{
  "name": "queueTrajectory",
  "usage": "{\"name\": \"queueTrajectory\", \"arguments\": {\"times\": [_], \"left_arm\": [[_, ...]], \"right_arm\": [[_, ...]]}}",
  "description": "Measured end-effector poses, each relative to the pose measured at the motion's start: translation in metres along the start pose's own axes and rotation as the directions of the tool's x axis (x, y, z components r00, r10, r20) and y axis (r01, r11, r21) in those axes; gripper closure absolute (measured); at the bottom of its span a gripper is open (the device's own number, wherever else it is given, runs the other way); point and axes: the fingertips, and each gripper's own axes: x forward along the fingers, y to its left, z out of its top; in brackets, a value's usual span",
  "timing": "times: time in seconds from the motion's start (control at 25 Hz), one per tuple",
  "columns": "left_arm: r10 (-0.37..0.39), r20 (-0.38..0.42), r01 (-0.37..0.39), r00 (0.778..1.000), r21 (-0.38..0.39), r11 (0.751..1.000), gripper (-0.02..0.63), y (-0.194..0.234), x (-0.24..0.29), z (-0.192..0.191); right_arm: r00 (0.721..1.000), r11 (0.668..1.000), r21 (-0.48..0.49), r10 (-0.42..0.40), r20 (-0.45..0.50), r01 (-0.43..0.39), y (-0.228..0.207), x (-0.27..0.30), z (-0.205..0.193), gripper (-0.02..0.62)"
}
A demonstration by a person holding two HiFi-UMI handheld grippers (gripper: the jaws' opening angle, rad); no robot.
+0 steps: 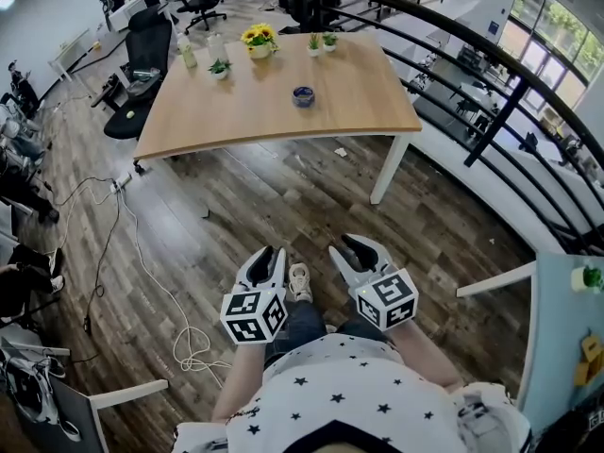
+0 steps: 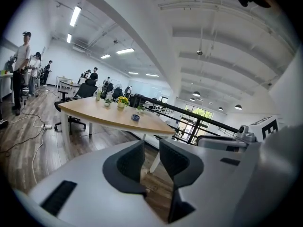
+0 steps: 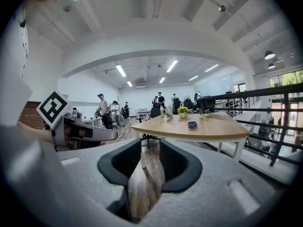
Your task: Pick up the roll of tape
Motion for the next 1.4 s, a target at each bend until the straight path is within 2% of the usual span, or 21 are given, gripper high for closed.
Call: {"name": "queueTrajectory", "arguments": {"times": [0.28,0.48,0.92,1.4], "left_arm": [[-0.023,-0.02,0.023,1.0,0.021,1.0,0.449,0.009,0.039,0.011],[-0.029,-0.016,0.03,0.999,0.041,0.999,0.428,0.019,0.074,0.029],[-0.056,-0.041,0.057,0.998,0.04,0.998,0.428,0.049,0.157,0.081],[-0.071,-0.047,0.073,0.996,0.045,0.996,0.428,0.102,0.229,0.138]], "right_arm": [[1.0,1.0,0.008,-0.012,-0.007,0.012,-0.03,0.032,0.007,0.441],[1.0,1.0,0.014,-0.018,-0.013,0.018,-0.053,0.061,0.015,0.416],[0.999,0.999,0.016,-0.041,-0.006,0.041,-0.11,0.139,0.058,0.402],[0.998,0.997,0.035,-0.067,0.011,0.066,-0.145,0.227,0.098,0.402]]}}
